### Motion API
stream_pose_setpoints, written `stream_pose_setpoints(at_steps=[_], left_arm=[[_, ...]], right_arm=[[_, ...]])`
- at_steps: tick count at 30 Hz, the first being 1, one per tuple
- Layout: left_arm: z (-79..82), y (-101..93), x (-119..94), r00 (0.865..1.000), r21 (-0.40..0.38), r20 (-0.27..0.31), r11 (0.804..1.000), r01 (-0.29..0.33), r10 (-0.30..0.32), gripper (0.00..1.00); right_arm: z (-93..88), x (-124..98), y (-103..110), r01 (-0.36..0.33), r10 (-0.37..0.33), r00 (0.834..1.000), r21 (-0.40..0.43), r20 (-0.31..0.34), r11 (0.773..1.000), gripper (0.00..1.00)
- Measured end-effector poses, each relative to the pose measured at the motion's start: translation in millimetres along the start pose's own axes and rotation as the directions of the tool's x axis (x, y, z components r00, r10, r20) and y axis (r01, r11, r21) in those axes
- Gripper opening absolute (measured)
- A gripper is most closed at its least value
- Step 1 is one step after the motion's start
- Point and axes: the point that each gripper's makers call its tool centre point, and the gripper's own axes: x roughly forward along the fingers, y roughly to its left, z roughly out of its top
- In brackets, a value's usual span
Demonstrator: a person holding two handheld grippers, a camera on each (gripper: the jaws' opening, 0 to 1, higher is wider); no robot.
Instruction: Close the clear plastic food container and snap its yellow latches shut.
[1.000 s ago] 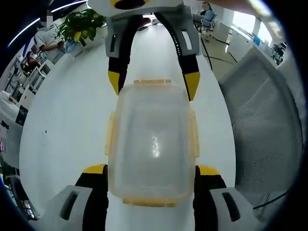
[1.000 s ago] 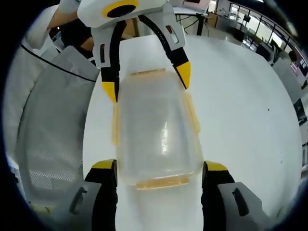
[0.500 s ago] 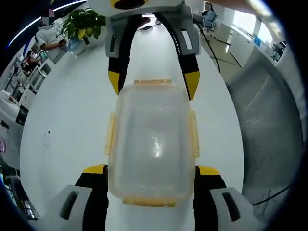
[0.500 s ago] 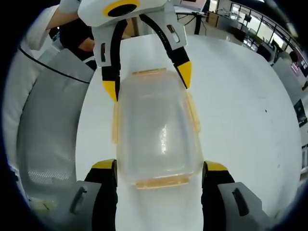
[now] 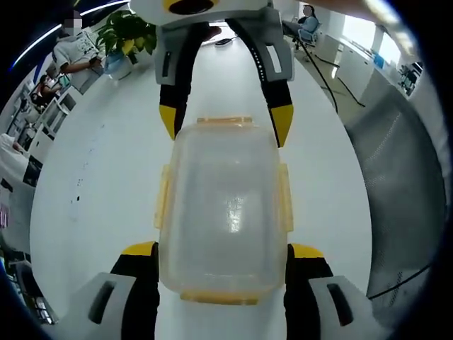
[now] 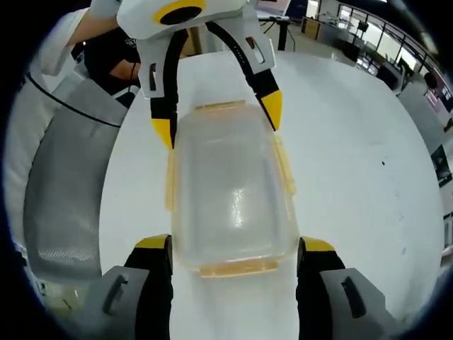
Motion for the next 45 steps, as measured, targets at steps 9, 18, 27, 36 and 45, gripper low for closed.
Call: stream_pose_setpoints(at_steps=[9,18,27,36,45], left_arm=[[1.2,18.6,3,1.000,0.006,0.000,1.000,0.003,-0.003,0.69],[4.6,30.4,6,1.000,0.007,0.001,1.000,0.003,-0.003,0.69],[6.8,32.8,7,1.000,0.010,-0.001,1.000,0.003,-0.003,0.69],[8.1,31.9,8,1.000,0.010,-0.001,1.000,-0.001,0.001,0.70],[-5.3,25.6,13,0.998,0.040,-0.052,0.999,-0.019,0.021,0.91]], right_arm=[[0.9,-1,-17,0.001,-0.001,1.000,0.009,0.007,1.000,0.68],[-0.5,-2,-28,0.000,0.000,1.000,0.010,0.010,1.000,0.68],[-2.5,-3,-32,0.002,-0.002,1.000,0.011,0.007,1.000,0.68],[-5.7,-3,-31,0.013,-0.013,1.000,-0.008,-0.013,1.000,0.69],[-9.0,-2,-32,0.039,-0.041,0.998,-0.035,-0.049,0.999,0.71]])
